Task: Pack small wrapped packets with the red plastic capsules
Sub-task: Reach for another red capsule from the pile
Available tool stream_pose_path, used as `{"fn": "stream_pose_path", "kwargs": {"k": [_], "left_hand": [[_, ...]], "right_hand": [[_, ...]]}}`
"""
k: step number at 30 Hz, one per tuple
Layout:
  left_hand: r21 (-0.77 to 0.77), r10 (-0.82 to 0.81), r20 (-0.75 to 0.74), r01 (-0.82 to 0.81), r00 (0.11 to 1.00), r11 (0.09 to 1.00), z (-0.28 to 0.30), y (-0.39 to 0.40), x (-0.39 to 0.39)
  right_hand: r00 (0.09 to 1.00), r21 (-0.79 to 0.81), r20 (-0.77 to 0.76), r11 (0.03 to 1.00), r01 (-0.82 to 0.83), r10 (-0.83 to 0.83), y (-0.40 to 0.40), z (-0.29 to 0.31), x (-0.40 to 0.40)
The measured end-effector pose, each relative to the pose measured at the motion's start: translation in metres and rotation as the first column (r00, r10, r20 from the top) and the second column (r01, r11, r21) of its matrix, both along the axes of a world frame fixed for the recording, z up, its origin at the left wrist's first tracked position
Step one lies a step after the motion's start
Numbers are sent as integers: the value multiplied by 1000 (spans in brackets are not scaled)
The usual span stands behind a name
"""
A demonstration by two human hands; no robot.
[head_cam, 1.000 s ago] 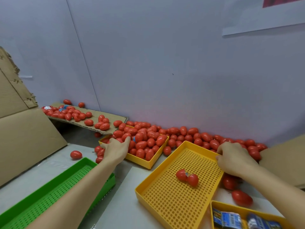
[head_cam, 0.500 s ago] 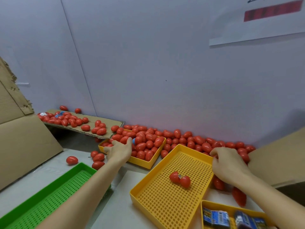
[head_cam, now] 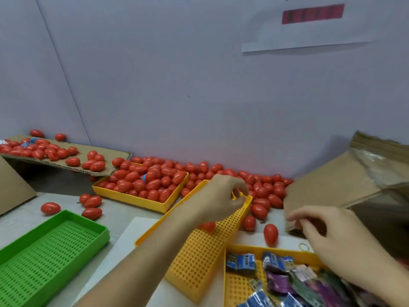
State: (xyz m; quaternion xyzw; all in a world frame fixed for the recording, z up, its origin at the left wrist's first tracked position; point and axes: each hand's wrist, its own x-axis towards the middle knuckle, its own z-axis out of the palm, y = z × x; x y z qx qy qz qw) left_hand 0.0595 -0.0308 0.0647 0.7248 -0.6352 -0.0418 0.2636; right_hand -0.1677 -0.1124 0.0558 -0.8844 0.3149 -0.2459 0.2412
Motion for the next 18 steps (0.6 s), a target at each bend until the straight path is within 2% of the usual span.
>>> {"fn": "stream_pose_path", "kwargs": {"k": [3, 7, 13, 16, 18], "left_hand": [[132, -118, 38, 112, 992, 985, -10, -19, -48], [313, -28, 163, -25, 986, 949, -23, -35, -93], [276, 115, 299, -201, 947, 940, -32, -45, -98], [221, 171, 182, -210, 968, 952, -33, -42, -89], [115, 183, 69, -190, 981, 975, -32, -34, -87]], "right_hand": [[998, -15, 58, 999, 38, -38, 6, -9, -28], [992, -40, 109, 997, 61, -56, 9, -28, -47], [987, -33, 161, 999, 33, -27, 8, -43, -58], [984, -20, 178, 1000, 19, -15, 10, -45, -63], [985, -21, 174, 1000, 3, 0, 11, -43, -66]]}}
